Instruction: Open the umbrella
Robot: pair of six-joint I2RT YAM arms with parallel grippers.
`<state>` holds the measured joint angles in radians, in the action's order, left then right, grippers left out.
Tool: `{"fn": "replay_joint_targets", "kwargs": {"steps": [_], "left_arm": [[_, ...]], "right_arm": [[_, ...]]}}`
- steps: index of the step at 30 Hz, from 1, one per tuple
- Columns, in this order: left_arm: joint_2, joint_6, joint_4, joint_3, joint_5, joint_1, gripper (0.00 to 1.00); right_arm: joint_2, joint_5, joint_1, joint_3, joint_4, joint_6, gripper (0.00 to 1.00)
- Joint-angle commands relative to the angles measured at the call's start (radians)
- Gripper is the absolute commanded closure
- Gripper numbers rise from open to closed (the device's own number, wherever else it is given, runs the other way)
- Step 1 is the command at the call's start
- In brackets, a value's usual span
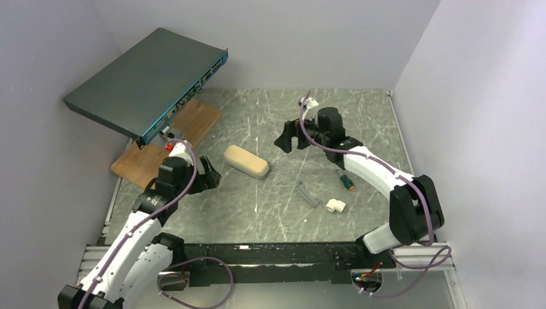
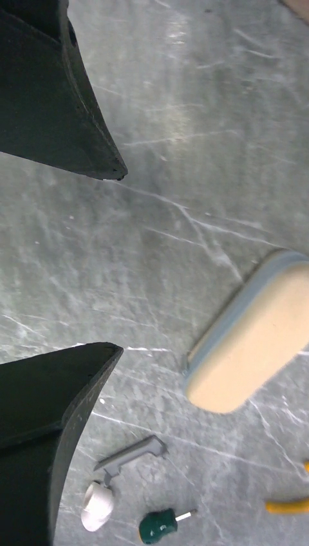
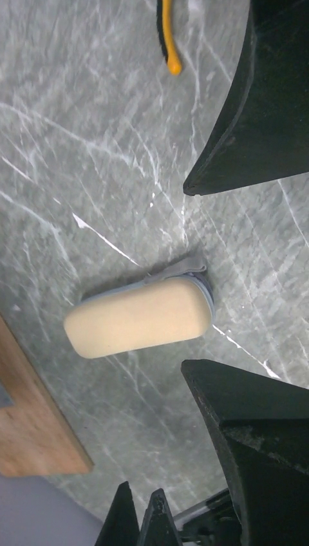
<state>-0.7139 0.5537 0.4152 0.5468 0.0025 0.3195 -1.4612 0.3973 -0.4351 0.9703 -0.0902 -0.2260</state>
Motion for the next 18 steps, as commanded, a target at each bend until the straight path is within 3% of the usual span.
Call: {"fn": "replay_joint_targets", "kwargs": {"steps": [1,8,15,18], "left_arm": [[0.020,0.060,0.185,0.059,0.011,-0.008,0.01],[0.056,0.052,0.294,0.112,0.032,0.074,0.01],[0.024,-0.018,0.562,0.375,-0.023,0.127,0.01],[0.017,-0.085,0.606,0.434,-0.042,0.127,0.01]], "right_arm": [[-0.084,0.035,-0.068,0.122,0.136,0.124,0.00],[-0.302,-0.035,-0.185,0.318,0.250,0.183,0.00],[-0.503,-0.050,-0.209,0.480,0.297,0.169,0.05],[-0.564,-0.032,-0.220,0.511,0.297,0.157,0.09]]}}
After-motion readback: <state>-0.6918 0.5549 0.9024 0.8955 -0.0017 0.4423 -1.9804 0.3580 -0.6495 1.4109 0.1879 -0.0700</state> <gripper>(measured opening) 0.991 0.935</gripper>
